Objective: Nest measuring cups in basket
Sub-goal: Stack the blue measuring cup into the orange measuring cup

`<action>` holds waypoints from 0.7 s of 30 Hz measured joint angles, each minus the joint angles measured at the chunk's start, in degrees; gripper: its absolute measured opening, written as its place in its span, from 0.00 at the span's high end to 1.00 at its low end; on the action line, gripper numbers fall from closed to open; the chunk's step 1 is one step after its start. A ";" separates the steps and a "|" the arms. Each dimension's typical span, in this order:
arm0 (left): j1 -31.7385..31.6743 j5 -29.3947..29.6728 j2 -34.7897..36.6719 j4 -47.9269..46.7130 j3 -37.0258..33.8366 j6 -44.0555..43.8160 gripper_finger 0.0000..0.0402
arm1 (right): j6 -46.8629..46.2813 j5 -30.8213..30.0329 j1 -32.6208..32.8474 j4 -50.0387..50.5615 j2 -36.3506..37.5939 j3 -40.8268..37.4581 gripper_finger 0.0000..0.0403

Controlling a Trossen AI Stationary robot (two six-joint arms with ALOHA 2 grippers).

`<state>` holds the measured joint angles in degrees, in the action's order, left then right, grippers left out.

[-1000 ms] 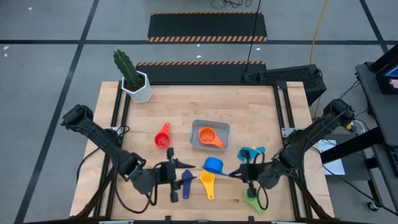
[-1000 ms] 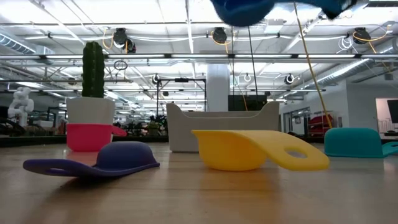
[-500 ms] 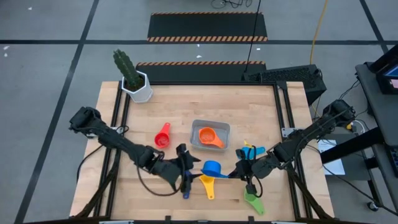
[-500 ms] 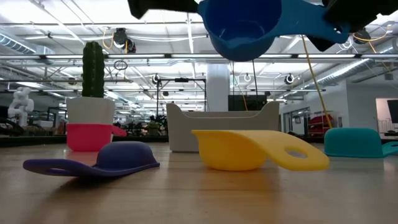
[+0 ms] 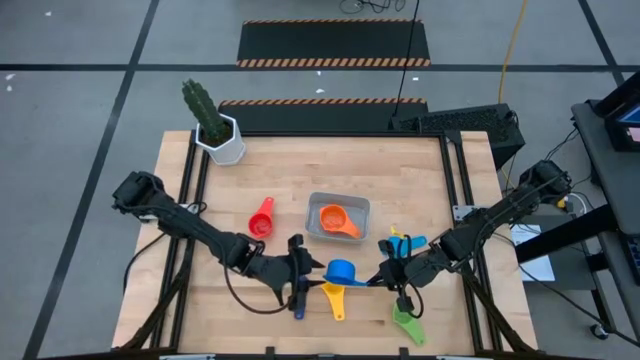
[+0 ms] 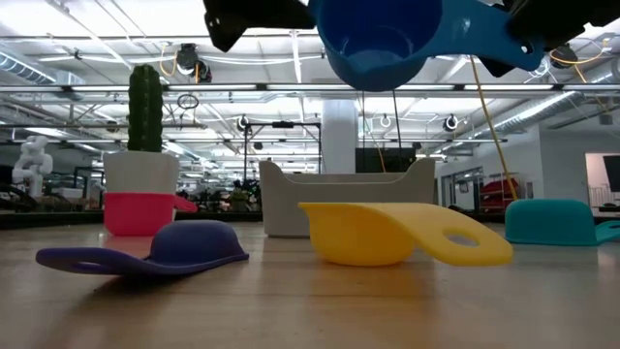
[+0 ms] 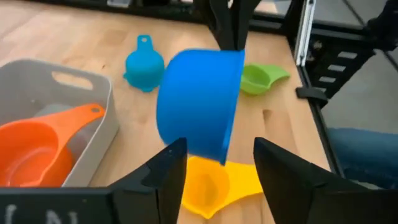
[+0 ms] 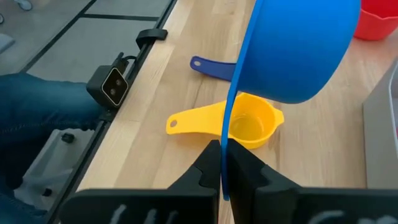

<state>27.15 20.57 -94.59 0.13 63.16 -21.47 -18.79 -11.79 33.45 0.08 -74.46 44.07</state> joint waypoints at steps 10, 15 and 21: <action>-1.76 -4.66 0.00 1.48 -0.81 0.58 0.63 | 1.90 0.13 0.04 -1.82 0.00 -0.02 1.00; -1.74 -4.69 0.00 1.69 -0.81 1.29 0.68 | 1.91 0.10 0.04 -1.86 0.05 -0.03 1.00; -1.65 -5.13 0.02 1.74 -0.81 1.29 0.68 | 1.43 0.05 0.04 -1.38 1.47 -0.04 1.00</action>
<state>25.50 15.44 -94.56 1.87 62.35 -20.18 -17.36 -11.75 33.50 -1.30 -72.98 44.03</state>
